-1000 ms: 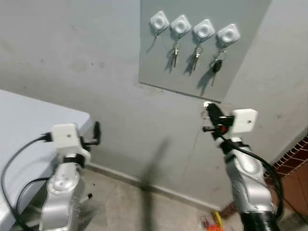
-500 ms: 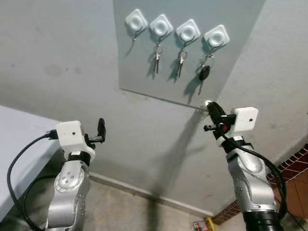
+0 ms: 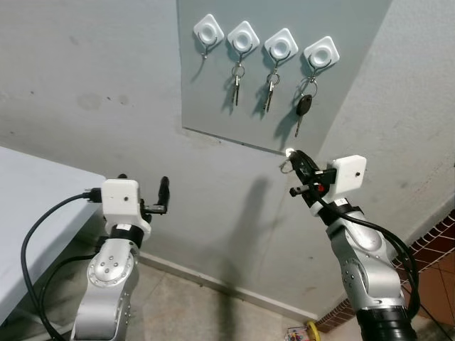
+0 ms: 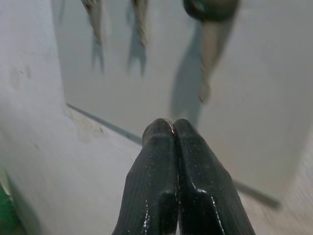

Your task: Hang keys on a hook

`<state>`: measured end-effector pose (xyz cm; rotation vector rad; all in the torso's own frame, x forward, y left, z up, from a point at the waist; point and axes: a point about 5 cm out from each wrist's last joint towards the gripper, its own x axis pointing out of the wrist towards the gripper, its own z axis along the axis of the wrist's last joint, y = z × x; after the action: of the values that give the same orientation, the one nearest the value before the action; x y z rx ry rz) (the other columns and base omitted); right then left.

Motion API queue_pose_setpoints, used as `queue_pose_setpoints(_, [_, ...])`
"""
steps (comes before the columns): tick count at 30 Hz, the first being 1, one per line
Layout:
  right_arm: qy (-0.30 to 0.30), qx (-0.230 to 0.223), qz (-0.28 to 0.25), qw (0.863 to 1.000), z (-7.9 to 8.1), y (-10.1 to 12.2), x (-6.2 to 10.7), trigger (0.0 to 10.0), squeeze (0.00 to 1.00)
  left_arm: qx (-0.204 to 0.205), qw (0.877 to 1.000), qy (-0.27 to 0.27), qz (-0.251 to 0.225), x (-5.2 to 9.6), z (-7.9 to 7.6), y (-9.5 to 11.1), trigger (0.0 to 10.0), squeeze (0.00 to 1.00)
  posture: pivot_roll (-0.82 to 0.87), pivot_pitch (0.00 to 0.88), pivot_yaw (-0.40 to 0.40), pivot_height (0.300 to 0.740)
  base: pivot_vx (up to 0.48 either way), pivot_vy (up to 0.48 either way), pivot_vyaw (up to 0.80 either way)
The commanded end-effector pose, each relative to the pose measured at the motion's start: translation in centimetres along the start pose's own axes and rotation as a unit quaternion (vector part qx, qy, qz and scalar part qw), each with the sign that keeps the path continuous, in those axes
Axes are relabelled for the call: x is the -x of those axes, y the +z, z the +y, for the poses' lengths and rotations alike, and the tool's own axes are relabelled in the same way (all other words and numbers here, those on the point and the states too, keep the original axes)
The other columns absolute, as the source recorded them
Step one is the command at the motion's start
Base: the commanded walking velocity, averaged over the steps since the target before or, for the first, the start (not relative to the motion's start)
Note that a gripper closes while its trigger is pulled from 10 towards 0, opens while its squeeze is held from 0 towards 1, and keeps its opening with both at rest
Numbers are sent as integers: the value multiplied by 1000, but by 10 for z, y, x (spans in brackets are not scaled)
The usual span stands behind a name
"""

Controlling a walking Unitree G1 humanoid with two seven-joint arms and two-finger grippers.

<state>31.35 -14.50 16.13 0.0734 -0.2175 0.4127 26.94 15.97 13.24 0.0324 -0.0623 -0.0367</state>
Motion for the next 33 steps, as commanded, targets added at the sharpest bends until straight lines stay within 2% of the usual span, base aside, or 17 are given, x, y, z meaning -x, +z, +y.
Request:
queue_pose_setpoints(1, [21,6,-12,1000,4,8,-7,10000,0,-5,1000,-12,-15,0,-3,8,10000,0,-13,61,-49,740,0,0,0])
queue_pose_setpoints(3, [49,0,-17,999,10,12,-14,10000,0,-10,1000,-16,-22,0,-4,12,10000,0,-14,67,-48,740,0,0,0])
queue_pose_setpoints(9, [86,-6,-18,996,17,15,-19,10000,0,-13,999,-18,-28,0,-6,15,10000,0,-13,71,-48,740,0,0,0])
queue_pose_setpoints(12, [87,-7,-18,996,17,15,-19,10000,0,-14,999,-18,-28,0,-6,15,10000,0,-13,71,-48,740,0,0,0])
queue_pose_setpoints(16, [175,-34,-41,983,39,31,-31,10000,0,-13,999,-29,-41,-1,-8,23,10000,0,-6,83,-53,740,0,0,0])
queue_pose_setpoints(27, [240,-57,-74,966,60,52,-53,10000,0,-7,998,-44,-50,-3,-15,32,10000,0,-4,87,-54,740,0,0,0])
queue_pose_setpoints(33, [263,-55,-83,960,64,61,-63,10000,0,-5,998,-46,-47,-2,-17,31,10000,0,-5,91,-52,740,0,0,0])
